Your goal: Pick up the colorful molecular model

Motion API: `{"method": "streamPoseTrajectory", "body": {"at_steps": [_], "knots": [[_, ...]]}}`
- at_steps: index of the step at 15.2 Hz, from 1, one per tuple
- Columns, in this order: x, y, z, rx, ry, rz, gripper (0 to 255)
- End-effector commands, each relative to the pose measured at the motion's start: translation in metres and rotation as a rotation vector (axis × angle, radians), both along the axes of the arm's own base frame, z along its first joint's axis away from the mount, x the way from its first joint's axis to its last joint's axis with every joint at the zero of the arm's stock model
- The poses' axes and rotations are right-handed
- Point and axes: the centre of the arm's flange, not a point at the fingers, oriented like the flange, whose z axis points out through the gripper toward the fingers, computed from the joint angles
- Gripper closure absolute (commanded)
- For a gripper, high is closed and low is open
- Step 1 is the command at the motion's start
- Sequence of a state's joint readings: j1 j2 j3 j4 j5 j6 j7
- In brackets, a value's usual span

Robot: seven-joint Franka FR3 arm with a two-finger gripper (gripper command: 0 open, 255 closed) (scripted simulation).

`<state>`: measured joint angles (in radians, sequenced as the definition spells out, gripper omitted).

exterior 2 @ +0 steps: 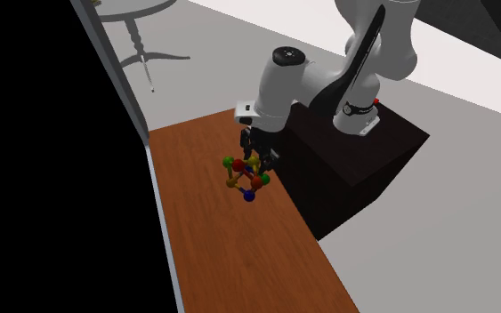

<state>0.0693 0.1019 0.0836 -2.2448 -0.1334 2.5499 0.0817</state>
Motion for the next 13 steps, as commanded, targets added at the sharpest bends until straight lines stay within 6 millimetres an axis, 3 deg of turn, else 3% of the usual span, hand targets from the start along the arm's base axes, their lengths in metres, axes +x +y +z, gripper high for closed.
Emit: {"method": "streamPoseTrajectory", "body": {"at_steps": [1, 11, 13], "knots": [[0.000, -0.001, 0.011, 0.000, 0.000, 0.000, 255], [0.000, -0.001, 0.064, 0.000, 0.000, 0.000, 255], [0.000, -0.001, 0.064, 0.000, 0.000, 0.000, 255]]}}
